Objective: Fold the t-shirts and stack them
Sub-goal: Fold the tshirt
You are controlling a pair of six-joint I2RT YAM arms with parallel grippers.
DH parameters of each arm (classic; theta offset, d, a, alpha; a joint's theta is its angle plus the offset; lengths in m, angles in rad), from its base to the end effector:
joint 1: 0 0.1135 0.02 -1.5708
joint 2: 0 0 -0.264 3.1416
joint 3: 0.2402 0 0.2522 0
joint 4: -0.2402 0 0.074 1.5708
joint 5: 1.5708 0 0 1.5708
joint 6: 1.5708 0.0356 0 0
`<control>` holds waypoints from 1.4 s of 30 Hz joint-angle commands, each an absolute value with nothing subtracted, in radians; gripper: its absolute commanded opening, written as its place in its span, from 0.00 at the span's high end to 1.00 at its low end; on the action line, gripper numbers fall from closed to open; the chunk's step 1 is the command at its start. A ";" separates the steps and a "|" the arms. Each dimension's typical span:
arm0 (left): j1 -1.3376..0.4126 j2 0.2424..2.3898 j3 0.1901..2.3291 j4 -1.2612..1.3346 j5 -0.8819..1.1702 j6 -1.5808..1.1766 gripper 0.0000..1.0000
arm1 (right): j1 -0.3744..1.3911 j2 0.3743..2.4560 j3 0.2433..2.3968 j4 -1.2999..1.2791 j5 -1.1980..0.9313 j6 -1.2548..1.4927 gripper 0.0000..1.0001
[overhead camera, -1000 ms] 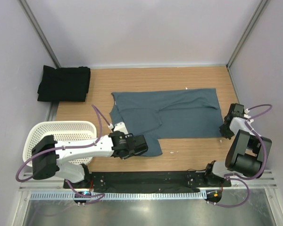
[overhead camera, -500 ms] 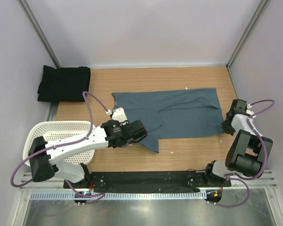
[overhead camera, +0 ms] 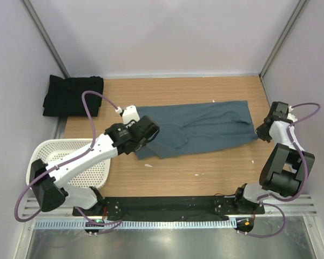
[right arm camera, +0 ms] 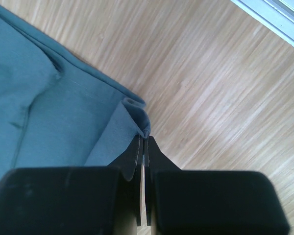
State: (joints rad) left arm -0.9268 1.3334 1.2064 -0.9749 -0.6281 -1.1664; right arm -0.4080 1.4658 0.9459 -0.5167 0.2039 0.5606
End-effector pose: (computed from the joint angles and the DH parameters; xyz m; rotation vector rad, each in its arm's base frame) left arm 0.1698 -0.1913 0.3069 -0.4663 2.3336 -0.1049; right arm 0.2635 -0.1217 0.2127 1.2685 2.2556 -0.2099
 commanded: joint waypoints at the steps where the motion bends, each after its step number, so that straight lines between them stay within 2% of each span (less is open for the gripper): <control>1: -0.888 1.348 1.316 -0.885 -0.684 -0.990 1.00 | -0.411 1.482 1.020 -0.544 0.196 0.592 0.99; 9: -0.795 1.391 1.407 -0.845 -0.666 -0.824 1.00 | -0.410 1.398 1.048 -0.782 0.242 0.624 0.99; 17: -0.723 1.376 1.405 -0.848 -0.589 -0.753 1.00 | -0.399 1.230 0.927 -0.867 0.221 0.673 0.99; 22: -0.678 1.351 1.407 -0.831 -0.539 -0.690 1.00 | -0.383 1.224 0.923 -0.904 0.228 0.684 0.99; 34: -0.594 1.442 1.459 -0.672 -0.377 -0.508 1.00 | -0.383 1.495 1.153 -0.888 0.316 0.637 0.99; 42: -0.584 1.546 1.512 -0.638 -0.414 -0.451 1.00 | -0.364 1.634 1.245 -0.844 0.236 0.647 0.99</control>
